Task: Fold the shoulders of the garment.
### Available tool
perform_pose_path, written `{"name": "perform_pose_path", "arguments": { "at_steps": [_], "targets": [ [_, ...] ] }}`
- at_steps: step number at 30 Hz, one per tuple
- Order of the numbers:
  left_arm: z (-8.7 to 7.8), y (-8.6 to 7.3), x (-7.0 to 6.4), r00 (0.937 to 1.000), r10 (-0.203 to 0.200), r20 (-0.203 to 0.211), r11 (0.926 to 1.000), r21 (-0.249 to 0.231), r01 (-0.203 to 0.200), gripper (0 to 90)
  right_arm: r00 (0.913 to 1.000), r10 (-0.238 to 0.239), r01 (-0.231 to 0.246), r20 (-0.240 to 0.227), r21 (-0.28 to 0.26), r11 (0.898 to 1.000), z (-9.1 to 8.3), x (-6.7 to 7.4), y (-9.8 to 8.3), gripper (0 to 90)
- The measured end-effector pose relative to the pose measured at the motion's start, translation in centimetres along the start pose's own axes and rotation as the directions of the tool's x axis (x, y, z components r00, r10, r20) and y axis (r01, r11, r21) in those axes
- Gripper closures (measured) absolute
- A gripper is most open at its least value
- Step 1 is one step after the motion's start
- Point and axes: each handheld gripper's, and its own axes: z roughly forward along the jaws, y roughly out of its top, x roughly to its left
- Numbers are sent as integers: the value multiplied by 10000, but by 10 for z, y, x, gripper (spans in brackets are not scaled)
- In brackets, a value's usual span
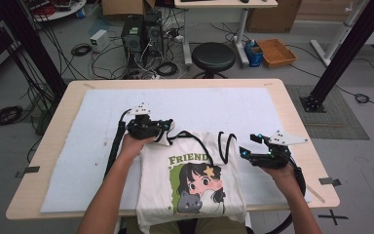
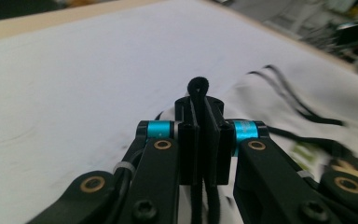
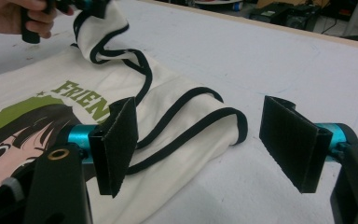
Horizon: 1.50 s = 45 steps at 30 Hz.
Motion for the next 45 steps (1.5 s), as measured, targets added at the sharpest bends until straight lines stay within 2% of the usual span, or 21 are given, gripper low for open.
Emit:
{"name": "perform_pose_path", "arguments": {
  "at_steps": [3,7,10,11,14,17,19,22,24,26,27,29,31,32,33,35,36,37,39,42,45],
  "targets": [
    [-17,-14,-13,9964,779,332,9970,-66,-778,818,9999,-59,61,-88,129,9999,2,2,-1,278],
    [-38,-32,-24,9938,468,1005,9986,-274,-443,715,9998,-65,70,-202,271,9996,6,5,-1,278],
    [-43,-35,-31,9919,574,1136,9979,-378,-534,626,9997,-52,60,-233,324,9995,7,6,-1,277],
    [-44,-35,-34,9923,667,1044,9974,-349,-634,507,9997,-74,83,-241,397,9992,9,7,-1,278],
    [-46,-34,-44,9971,645,413,9977,-252,-635,462,9996,-67,80,-285,444,9990,12,8,-1,278],
    [-45,-40,-52,9954,639,-720,9972,447,-608,400,9993,-129,145,-342,447,9989,13,10,0,278],
    [-41,-47,-56,9944,762,-737,9940,843,-699,391,9992,-147,166,-381,519,9985,14,11,0,279],
    [-35,-54,-61,9918,1127,-602,9842,1437,-1031,391,9970,-194,258,-746,856,9960,17,13,-1,349],
    [-32,-55,-67,9856,1673,-231,9712,1759,-1607,391,9955,-244,336,-912,1009,9943,19,16,-2,364],
    [-30,-55,-71,9805,1964,69,9626,1889,-1942,393,9869,-528,726,-1521,1274,9892,25,23,-3,421],
    [-28,-55,-72,9797,1991,234,9594,1991,-1998,412,9759,-889,1224,-1993,1625,9791,35,33,-5,458],
    [-25,-56,-72,9784,2042,332,9519,2263,-2064,434,9708,-1046,1435,-2159,1734,9743,39,37,-6,474],
    [-19,-59,-73,9751,2190,347,9356,2761,-2200,507,9574,-1445,1999,-2499,2129,9564,50,48,-7,524],
    [-16,-61,-74,9744,2246,129,9270,3053,-2177,623,9507,-1996,2608,-2373,2638,9287,60,56,-7,607],
    [-17,-59,-73,9769,2135,-41,9314,3027,-2022,707,9493,-2230,2821,-2217,2876,9153,64,58,-7,657],
    [-19,-58,-71,9777,2098,-93,9348,2950,-1978,840,9465,-2464,2993,-2086,2812,9118,64,57,-5,834],
    [-23,-57,-69,9811,1935,-72,9439,2740,-1841,840,9465,-2464,2993,-2086,2812,9118,64,57,-5,834],
    [-28,-56,-67,9847,1740,-41,9573,2353,-1682,858,9544,-2189,2682,-2028,2609,9274,58,52,-2,871],
    [-40,-55,-62,9892,1469,-20,9724,1836,-1440,859,9554,-2108,2592,-2068,2453,9342,55,50,-2,873],
    [-54,-56,-56,9921,1244,-137,9816,1473,-1211,865,9613,-1924,2350,-1969,2228,9461,40,45,-3,879],
    [-65,-56,-52,9939,1090,185,9881,1068,-1103,866,9658,-1535,1961,-2091,2011,9597,26,43,-2,879]
  ]
}}
